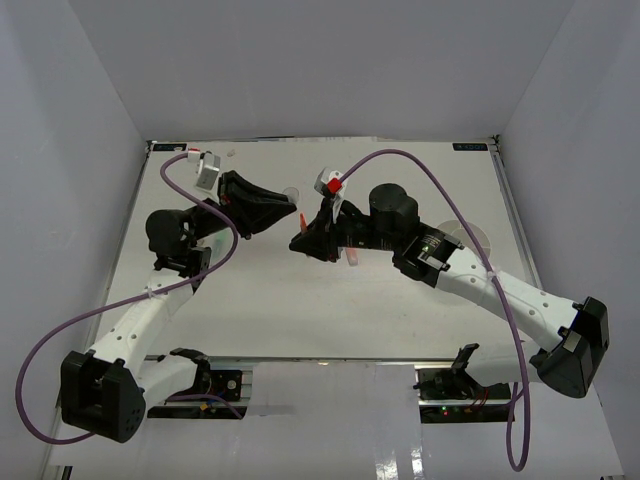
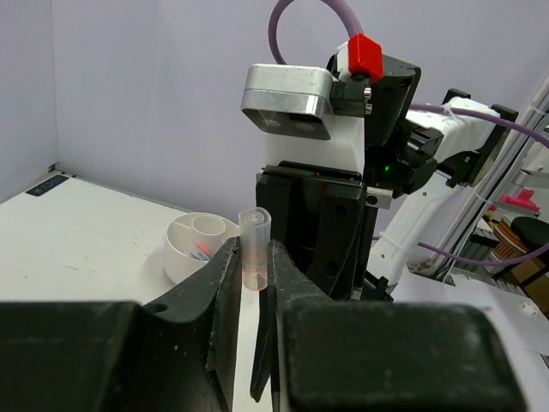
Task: Sort the stationery into containers
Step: Close the pen cap on the pen.
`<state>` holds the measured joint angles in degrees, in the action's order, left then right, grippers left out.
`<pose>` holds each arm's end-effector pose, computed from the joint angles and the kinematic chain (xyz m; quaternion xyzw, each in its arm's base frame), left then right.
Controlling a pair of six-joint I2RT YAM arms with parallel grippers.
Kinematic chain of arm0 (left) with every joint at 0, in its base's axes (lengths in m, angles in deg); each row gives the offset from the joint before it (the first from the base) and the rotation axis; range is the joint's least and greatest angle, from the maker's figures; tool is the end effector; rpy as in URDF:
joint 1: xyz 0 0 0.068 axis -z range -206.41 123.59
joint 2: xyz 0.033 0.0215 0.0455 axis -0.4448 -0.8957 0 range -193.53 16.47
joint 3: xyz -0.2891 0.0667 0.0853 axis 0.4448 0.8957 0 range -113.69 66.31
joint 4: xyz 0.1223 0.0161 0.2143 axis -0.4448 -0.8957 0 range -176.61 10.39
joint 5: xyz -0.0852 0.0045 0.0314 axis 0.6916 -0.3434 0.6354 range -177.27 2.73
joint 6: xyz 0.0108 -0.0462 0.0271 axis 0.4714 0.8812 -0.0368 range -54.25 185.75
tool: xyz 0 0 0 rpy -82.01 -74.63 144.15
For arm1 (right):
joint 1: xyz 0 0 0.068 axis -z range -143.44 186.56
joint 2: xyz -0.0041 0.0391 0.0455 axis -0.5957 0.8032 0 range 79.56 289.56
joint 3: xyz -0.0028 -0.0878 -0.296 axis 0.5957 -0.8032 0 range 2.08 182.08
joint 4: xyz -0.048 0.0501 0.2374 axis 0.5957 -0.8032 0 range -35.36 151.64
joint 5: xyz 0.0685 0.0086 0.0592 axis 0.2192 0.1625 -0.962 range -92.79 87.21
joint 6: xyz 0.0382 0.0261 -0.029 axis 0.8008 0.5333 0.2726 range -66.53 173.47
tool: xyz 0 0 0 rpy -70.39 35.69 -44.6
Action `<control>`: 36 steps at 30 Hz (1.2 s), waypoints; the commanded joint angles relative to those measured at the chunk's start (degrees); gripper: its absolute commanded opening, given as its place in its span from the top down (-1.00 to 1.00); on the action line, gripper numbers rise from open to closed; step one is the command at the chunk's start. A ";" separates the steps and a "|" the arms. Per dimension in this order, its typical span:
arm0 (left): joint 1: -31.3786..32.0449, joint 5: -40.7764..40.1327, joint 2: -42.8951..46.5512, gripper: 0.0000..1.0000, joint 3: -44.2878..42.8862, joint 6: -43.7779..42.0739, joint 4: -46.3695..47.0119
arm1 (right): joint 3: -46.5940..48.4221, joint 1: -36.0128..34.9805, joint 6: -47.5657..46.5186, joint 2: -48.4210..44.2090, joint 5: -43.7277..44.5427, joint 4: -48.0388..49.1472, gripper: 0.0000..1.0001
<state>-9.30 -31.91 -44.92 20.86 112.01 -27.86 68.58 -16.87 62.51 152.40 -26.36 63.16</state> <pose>0.1729 -0.0847 0.4277 0.2987 0.4944 -0.5941 0.5597 0.1512 0.2283 0.4263 -0.4002 0.6151 0.4721 0.4884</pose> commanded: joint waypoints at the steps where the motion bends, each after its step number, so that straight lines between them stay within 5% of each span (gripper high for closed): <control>1: 0.30 -2.26 0.92 1.00 0.01 1.55 2.83 | -0.23 -0.36 0.54 0.28 -0.68 2.44 0.85; 15: 1.00 -1.30 -1.54 1.00 -0.08 7.26 8.90 | 0.82 -0.36 0.19 1.08 -0.86 2.08 0.85; 36: 2.58 0.37 -1.98 1.00 0.19 5.60 5.21 | 0.56 -0.36 -0.69 0.20 0.28 2.35 0.85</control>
<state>-7.10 -32.66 -47.61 20.90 118.26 -22.09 68.58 -16.87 62.26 153.23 -26.69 63.07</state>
